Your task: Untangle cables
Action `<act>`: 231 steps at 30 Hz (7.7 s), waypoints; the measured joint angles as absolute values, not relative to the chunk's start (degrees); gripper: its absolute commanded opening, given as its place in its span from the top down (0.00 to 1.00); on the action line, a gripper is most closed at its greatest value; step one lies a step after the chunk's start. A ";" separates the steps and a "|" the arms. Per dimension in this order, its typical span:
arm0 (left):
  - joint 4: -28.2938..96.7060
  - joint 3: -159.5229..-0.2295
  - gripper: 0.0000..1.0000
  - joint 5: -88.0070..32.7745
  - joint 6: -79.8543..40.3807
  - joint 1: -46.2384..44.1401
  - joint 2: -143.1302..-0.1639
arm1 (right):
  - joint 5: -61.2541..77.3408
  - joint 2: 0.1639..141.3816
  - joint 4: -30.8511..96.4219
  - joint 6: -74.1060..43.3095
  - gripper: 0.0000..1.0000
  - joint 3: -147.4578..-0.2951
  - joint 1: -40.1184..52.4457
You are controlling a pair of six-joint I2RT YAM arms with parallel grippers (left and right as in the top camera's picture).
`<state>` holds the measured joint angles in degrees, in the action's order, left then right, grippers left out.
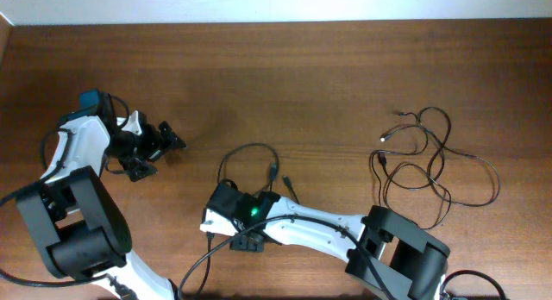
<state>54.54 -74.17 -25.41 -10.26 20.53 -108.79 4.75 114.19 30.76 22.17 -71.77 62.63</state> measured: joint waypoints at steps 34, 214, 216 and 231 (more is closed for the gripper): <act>54.63 -74.17 0.01 -25.02 -10.26 20.53 -108.79 | 5.72 122.10 53.93 9.41 0.96 -98.15 56.12; 54.81 -74.17 0.01 -25.02 -10.26 20.53 -108.75 | -9.47 113.32 65.63 -7.33 0.01 -101.36 7.90; 54.81 -74.17 0.01 -25.02 -10.26 20.53 -108.75 | -9.47 113.32 65.65 -7.33 0.01 -101.36 7.92; 54.81 -74.17 0.01 -25.02 -10.26 20.53 -108.75 | -9.47 113.32 65.63 -7.33 0.01 -101.36 7.92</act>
<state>54.81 -74.17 -25.02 -10.26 20.53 -108.75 -9.47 113.32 65.63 -7.33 -101.36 7.92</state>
